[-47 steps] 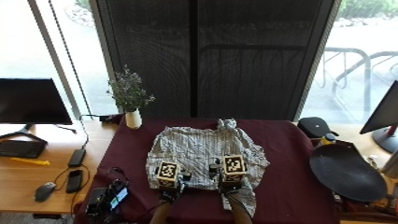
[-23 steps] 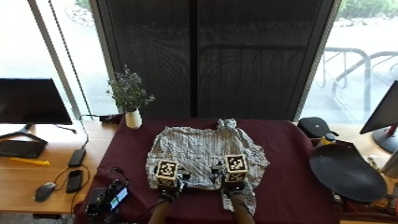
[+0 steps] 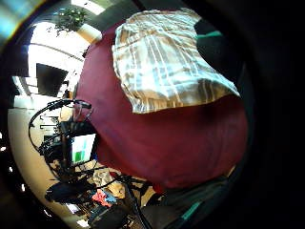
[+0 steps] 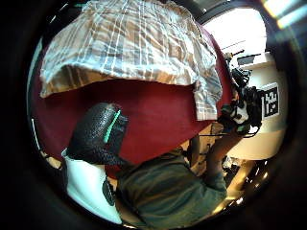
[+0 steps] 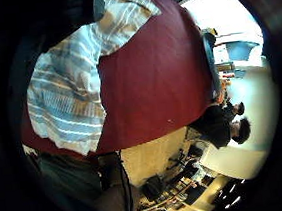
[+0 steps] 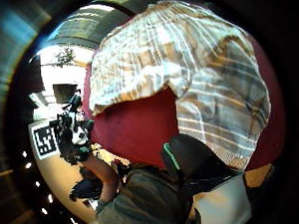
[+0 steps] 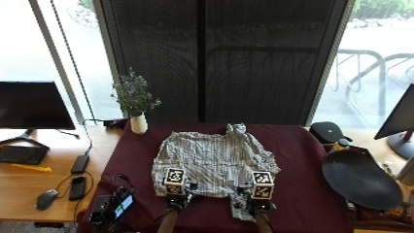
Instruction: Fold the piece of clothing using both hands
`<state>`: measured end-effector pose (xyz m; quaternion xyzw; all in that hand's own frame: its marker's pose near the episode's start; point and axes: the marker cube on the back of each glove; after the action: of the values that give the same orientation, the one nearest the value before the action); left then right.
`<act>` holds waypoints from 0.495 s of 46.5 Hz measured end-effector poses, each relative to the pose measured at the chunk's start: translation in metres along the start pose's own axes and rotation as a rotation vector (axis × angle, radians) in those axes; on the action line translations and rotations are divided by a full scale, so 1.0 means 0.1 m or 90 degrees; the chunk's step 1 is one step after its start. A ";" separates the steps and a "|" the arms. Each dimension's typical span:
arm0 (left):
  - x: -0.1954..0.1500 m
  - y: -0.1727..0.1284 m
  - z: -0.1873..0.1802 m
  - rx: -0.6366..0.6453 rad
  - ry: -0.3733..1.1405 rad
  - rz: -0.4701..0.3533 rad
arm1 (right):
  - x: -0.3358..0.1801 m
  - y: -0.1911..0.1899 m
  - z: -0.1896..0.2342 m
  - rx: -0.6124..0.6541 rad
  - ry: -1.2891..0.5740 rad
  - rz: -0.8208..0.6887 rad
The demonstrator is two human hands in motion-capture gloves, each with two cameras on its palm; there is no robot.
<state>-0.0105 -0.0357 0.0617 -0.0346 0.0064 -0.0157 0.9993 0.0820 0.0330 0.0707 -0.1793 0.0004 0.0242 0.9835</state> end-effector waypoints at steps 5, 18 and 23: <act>0.02 0.07 0.21 -0.084 -0.003 -0.003 | 0.03 -0.06 0.21 -0.051 0.016 -0.013; -0.12 0.21 0.17 -0.162 -0.028 -0.023 | 0.11 -0.36 0.59 -0.095 -0.009 -0.023; -0.17 0.07 0.22 -0.097 -0.037 -0.018 | 0.14 -0.41 0.58 -0.050 -0.019 -0.008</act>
<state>-0.0274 -0.0266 0.0837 -0.1114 -0.0218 -0.0284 0.9931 0.0974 0.0160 0.1389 -0.2174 -0.0162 0.0205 0.9757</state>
